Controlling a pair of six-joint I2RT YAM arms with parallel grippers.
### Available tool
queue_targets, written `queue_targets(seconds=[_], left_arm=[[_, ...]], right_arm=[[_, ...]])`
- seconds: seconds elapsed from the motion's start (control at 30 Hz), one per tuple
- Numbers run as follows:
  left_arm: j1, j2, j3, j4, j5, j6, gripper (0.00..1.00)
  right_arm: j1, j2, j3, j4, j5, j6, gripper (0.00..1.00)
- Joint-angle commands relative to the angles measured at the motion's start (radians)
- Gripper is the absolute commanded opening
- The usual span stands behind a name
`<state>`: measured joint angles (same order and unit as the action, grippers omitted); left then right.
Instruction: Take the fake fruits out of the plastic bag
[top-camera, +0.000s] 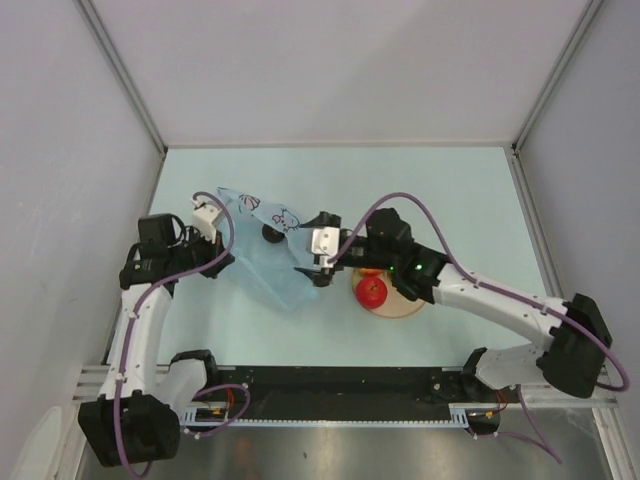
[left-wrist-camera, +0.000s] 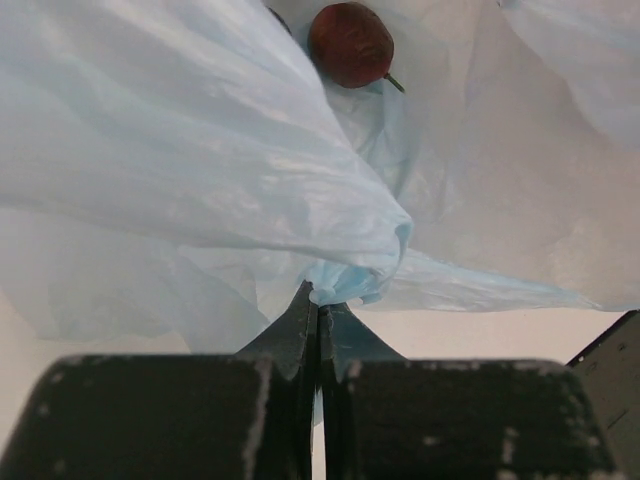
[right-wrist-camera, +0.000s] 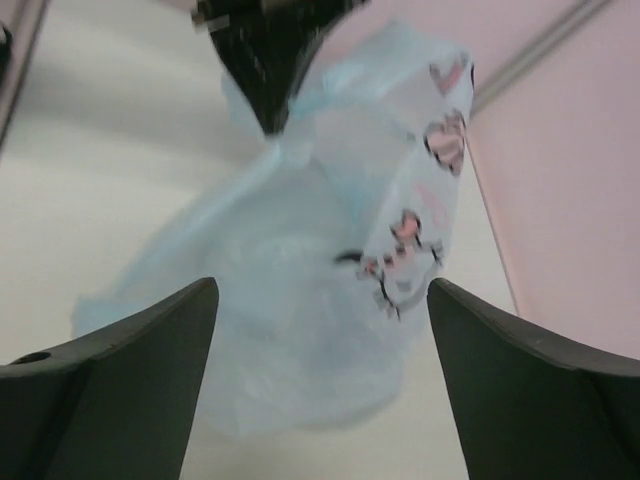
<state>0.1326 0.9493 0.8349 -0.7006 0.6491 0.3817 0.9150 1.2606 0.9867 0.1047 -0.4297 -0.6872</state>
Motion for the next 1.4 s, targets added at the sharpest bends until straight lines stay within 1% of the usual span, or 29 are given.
queue_targets(seconds=[0.0,0.03,0.07,0.1,0.13,0.17,0.23,0.27,0.3,0.37,0.4,0.43,0.5,0.57,0.73,0.8,0.83,0.97,1.0,1.03,1.07,1.13,1.2,1.37], left_arm=[[0.006,-0.052,-0.023,0.024,0.038,-0.021,0.0],[0.009,-0.072,-0.023,0.023,0.038,-0.021,0.0],[0.007,-0.079,-0.022,0.021,0.049,-0.02,0.0],[0.006,-0.084,-0.02,0.02,0.053,-0.027,0.0],[0.005,-0.083,-0.017,0.019,0.058,-0.032,0.0],[0.007,-0.078,-0.005,0.018,0.064,-0.033,0.0],[0.007,-0.075,0.012,0.001,0.075,-0.04,0.0],[0.007,-0.084,0.021,-0.005,0.078,-0.038,0.0],[0.007,-0.09,0.044,-0.014,0.084,-0.043,0.0],[0.007,-0.106,0.085,-0.048,0.093,-0.041,0.0],[0.007,-0.109,0.099,-0.081,0.096,-0.035,0.0],[0.006,-0.11,0.113,-0.1,0.099,-0.024,0.0],[0.006,-0.113,0.151,-0.16,0.098,0.015,0.0],[0.007,-0.121,0.185,-0.191,0.098,0.048,0.0],[0.005,-0.171,0.257,-0.258,0.145,0.062,0.0],[0.007,-0.179,0.314,-0.305,0.149,0.08,0.0],[0.007,-0.184,0.326,-0.319,0.144,0.085,0.0],[0.006,-0.201,0.317,-0.307,0.063,0.072,0.0],[0.005,-0.202,0.322,-0.31,0.064,0.072,0.0],[0.005,-0.204,0.332,-0.318,0.073,0.075,0.0],[0.007,-0.201,0.361,-0.327,0.095,0.08,0.0],[0.007,-0.196,0.391,-0.356,0.118,0.08,0.0],[0.007,-0.192,0.412,-0.362,0.132,0.072,0.0],[0.007,-0.178,0.389,-0.339,0.15,0.045,0.0]], right_arm=[[0.068,0.135,0.084,0.244,0.009,0.235,0.83],[0.076,0.158,0.099,0.268,-0.003,0.253,0.79],[0.085,0.174,0.104,0.292,-0.006,0.262,0.7],[0.1,0.196,0.107,0.343,-0.004,0.274,0.67],[0.11,0.203,0.116,0.358,0.017,0.278,0.66],[0.117,0.207,0.147,0.363,0.026,0.282,0.62],[0.122,0.223,0.193,0.317,0.004,0.29,0.58],[0.124,0.23,0.217,0.297,-0.001,0.296,0.54],[0.119,0.235,0.221,0.268,-0.003,0.304,0.52],[0.104,0.263,0.222,0.238,-0.009,0.318,0.48],[0.101,0.276,0.222,0.213,0.0,0.318,0.48],[0.091,0.308,0.222,0.205,0.031,0.327,0.48],[0.084,0.341,0.222,0.193,0.042,0.322,0.47],[0.082,0.382,0.228,0.169,0.071,0.305,0.45],[0.061,0.462,0.273,0.159,0.163,0.367,0.43],[0.05,0.497,0.28,0.162,0.187,0.382,0.43],[0.047,0.508,0.296,0.165,0.196,0.388,0.45],[0.03,0.574,0.322,0.216,0.27,0.429,0.5],[0.025,0.597,0.325,0.231,0.317,0.452,0.53],[0.019,0.612,0.329,0.245,0.339,0.465,0.6],[0.016,0.628,0.345,0.272,0.357,0.472,0.64],[0.012,0.68,0.371,0.288,0.391,0.476,0.72],[0.013,0.738,0.412,0.296,0.387,0.468,0.73],[0.004,0.85,0.49,0.32,0.417,0.466,0.81]])
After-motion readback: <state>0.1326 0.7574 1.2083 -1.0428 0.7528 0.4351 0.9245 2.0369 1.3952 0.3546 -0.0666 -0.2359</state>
